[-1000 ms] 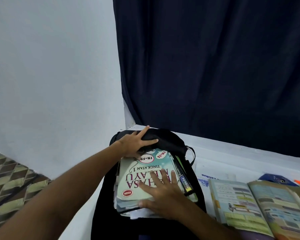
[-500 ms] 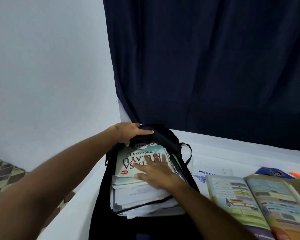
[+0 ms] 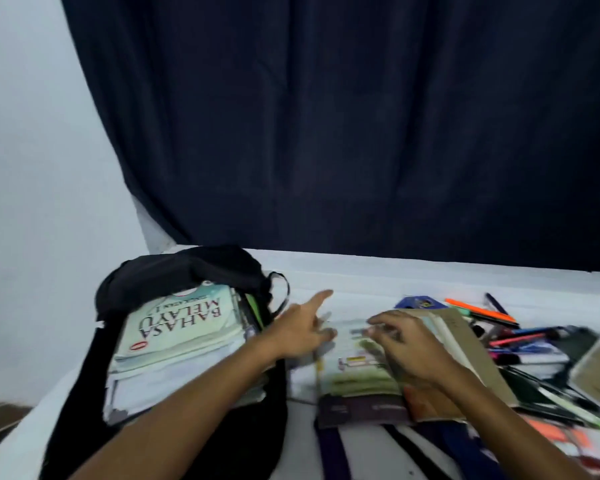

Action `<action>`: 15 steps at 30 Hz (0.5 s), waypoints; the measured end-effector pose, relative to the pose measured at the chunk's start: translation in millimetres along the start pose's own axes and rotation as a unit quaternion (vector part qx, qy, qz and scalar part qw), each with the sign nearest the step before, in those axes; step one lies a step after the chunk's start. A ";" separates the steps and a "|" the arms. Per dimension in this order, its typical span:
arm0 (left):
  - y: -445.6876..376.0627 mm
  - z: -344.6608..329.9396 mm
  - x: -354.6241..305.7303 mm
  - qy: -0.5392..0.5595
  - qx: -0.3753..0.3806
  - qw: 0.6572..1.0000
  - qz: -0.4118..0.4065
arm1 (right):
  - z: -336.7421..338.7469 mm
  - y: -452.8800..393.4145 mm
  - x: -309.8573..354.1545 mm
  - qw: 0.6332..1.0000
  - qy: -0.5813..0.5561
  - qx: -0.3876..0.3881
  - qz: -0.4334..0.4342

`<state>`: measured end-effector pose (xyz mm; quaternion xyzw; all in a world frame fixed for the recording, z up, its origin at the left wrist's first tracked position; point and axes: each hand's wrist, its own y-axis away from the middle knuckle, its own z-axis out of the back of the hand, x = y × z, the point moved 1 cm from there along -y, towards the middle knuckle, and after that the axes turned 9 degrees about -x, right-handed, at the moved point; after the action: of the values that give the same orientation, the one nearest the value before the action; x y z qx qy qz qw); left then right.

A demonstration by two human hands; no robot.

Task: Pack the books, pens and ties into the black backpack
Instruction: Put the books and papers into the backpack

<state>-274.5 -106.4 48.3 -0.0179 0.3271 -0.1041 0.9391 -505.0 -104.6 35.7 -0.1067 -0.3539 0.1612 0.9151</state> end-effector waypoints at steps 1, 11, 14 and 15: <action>1.1 -25.3 -9.7 -0.004 0.031 0.999 0.030 | 16.9 8.8 -26.2 0.999 0.007 -0.022 -0.044; 22.5 -109.7 -25.5 -0.073 -0.007 0.966 0.249 | 65.5 70.5 -113.2 0.968 -0.003 -0.032 -0.249; 24.3 -108.3 -25.2 -0.015 -0.046 0.955 0.294 | 55.3 71.8 -104.2 0.963 -0.007 0.000 -0.271; 24.5 -107.3 -24.9 0.012 -0.066 0.950 0.306 | 52.6 71.9 -101.1 0.960 -0.012 0.001 -0.279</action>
<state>-355.3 -73.5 -23.2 0.0229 0.3339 0.2102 0.9186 -627.2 -71.3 -10.3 -0.0006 -0.3803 -0.0986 0.9196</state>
